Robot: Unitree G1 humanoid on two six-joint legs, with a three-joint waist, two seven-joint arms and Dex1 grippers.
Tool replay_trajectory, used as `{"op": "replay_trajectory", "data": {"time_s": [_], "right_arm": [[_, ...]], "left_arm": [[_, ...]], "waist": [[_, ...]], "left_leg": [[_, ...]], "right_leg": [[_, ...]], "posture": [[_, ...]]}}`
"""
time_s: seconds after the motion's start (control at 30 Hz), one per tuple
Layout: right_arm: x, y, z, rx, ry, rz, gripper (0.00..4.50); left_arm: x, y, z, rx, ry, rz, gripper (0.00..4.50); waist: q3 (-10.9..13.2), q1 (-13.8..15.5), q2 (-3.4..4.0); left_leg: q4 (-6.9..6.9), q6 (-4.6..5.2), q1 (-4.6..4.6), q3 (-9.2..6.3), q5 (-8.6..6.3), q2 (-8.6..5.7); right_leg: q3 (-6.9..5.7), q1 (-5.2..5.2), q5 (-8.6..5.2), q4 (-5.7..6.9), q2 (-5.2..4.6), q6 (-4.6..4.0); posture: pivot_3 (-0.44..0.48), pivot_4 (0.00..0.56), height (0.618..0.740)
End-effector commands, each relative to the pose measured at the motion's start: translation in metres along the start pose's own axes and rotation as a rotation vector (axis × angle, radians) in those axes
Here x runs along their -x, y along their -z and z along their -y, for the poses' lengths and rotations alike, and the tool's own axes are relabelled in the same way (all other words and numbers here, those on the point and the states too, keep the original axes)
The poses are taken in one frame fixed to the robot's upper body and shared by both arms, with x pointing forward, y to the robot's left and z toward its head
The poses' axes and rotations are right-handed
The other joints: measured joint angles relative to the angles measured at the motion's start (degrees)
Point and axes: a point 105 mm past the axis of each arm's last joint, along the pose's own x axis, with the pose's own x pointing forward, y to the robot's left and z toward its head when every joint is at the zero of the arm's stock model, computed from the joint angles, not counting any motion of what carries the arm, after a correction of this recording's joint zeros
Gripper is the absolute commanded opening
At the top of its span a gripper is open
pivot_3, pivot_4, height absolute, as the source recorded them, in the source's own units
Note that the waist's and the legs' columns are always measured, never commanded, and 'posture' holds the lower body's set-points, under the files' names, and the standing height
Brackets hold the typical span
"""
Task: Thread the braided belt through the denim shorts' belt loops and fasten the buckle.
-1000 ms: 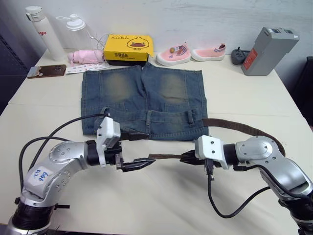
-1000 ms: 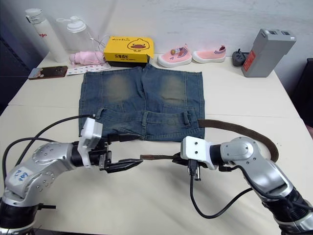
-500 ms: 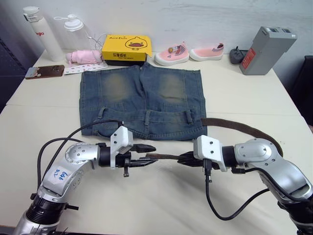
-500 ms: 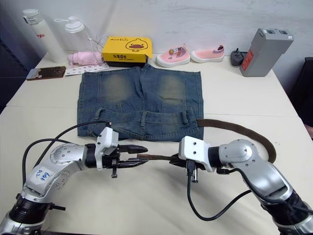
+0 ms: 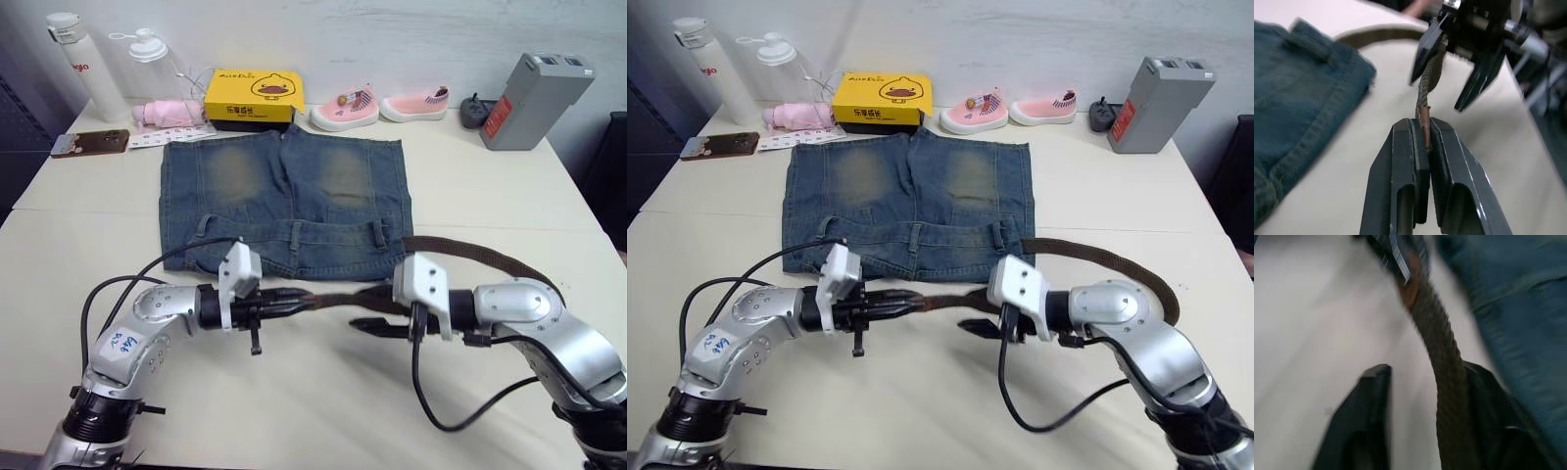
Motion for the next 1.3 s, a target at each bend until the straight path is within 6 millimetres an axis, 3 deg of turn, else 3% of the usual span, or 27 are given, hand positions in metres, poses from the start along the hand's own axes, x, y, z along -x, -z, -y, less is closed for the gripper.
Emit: {"op": "replay_trajectory", "data": {"time_s": [0.03, 0.3, 0.37, 0.47, 0.53, 0.67, 0.8, 1.2, 1.3], "right_arm": [[0.026, -0.033, 0.011, -0.058, 0.066, 0.125, 4.12], [0.067, -0.054, -0.025, -0.396, -0.123, 0.417, 4.12], [0.061, -0.048, -0.036, -0.478, -0.152, 0.419, 4.12], [0.033, -0.021, -0.052, -0.588, -0.148, 0.305, 4.12], [0.019, -0.011, -0.049, -0.673, -0.097, 0.305, 4.12], [-0.002, 0.001, -0.025, -0.825, 0.06, 0.384, 4.12], [0.008, -0.018, -0.009, -0.894, 0.08, 0.571, 4.12], [0.023, -0.028, 0.022, -0.99, 0.162, 0.7, 4.12], [0.024, -0.027, 0.028, -1.032, 0.191, 0.738, 3.25]], "left_arm": [[0.0, -0.017, 0.005, 0.082, 0.025, 0.098, 0.0], [-0.016, -0.031, 0.005, 0.375, 0.04, 0.272, 0.0], [-0.018, -0.037, 0.005, 0.399, 0.042, 0.295, 0.0], [-0.019, -0.046, 0.01, 0.382, 0.063, 0.302, 0.0], [-0.019, -0.048, 0.011, 0.381, 0.069, 0.299, 0.0], [-0.019, -0.046, 0.014, 0.388, 0.071, 0.284, 0.0], [-0.018, -0.043, 0.014, 0.394, 0.064, 0.269, 0.0], [-0.016, -0.042, 0.016, 0.378, 0.065, 0.255, 0.0], [-0.016, -0.041, 0.014, 0.381, 0.056, 0.251, 0.0]], "waist": [[0.0, 0.0, 0.0], [0.0, 0.3, -0.02], [0.0, 0.0, -0.02], [0.0, -0.2, -0.02], [0.0, -0.2, -0.02], [0.0, 0.0, -0.02], [0.0, 0.0, -0.02], [0.0, 0.0, -0.02], [0.0, 0.0, -0.02]], "left_leg": [[0.0, 0.0, 0.0, -0.01, 0.0, 0.0], [-0.02, 0.14, -0.08, -0.08, -0.08, -0.08], [0.0, 0.14, -0.05, -0.02, -0.08, -0.09], [0.0, 0.13, 0.1, 0.07, -0.08, -0.16], [-0.01, 0.06, 0.17, 0.11, -0.06, -0.12], [0.0, 0.04, 0.16, 0.25, -0.04, -0.14], [0.01, 0.05, 0.11, 0.28, -0.05, -0.18], [-0.01, 0.11, 0.07, 0.55, -0.1, -0.15], [0.0, 0.11, -0.1, 0.66, -0.1, -0.16]], "right_leg": [[-0.02, 0.01, 0.0, -0.02, 0.01, 0.0], [-0.1, 0.09, 0.0, -0.13, -0.05, 0.0], [-0.06, 0.1, 0.0, -0.11, -0.05, 0.0], [0.01, 0.14, 0.0, -0.04, 0.02, 0.0], [0.1, 0.09, -0.03, 0.05, 0.09, -0.06], [0.33, -0.08, -0.03, 0.2, 0.05, -0.07], [0.37, -0.14, -0.03, 0.17, 0.05, -0.06], [0.64, -0.41, -0.04, 0.3, 0.09, -0.06], [0.8, -0.72, -0.04, 0.48, 0.07, -0.07]], "posture": [[0.0, 0.15, 0.67], [0.0, 0.15, 0.67], [0.0, 0.15, 0.67], [0.0, 0.15, 0.67], [0.0, 0.15, 0.67], [0.0, 0.15, 0.67], [0.0, 0.15, 0.67], [0.0, 0.15, 0.67], [0.0, 0.15, 0.67]]}}
